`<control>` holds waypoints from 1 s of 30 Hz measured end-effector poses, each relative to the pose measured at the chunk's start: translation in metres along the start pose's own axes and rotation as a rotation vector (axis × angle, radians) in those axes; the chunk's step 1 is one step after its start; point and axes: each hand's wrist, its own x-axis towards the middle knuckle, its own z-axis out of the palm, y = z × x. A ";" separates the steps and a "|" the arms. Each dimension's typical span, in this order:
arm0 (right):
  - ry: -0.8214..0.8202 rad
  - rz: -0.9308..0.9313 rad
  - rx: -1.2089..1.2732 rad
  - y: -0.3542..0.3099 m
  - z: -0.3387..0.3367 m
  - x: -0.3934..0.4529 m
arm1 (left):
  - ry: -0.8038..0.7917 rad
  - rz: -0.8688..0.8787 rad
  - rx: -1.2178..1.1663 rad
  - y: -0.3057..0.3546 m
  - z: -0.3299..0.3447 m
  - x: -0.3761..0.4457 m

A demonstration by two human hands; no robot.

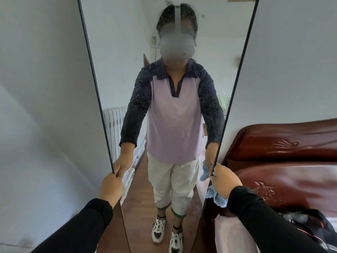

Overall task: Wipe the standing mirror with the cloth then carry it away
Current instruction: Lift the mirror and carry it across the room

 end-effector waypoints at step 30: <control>-0.043 -0.036 -0.016 -0.007 -0.007 0.048 | -0.032 -0.039 0.069 0.026 0.006 0.031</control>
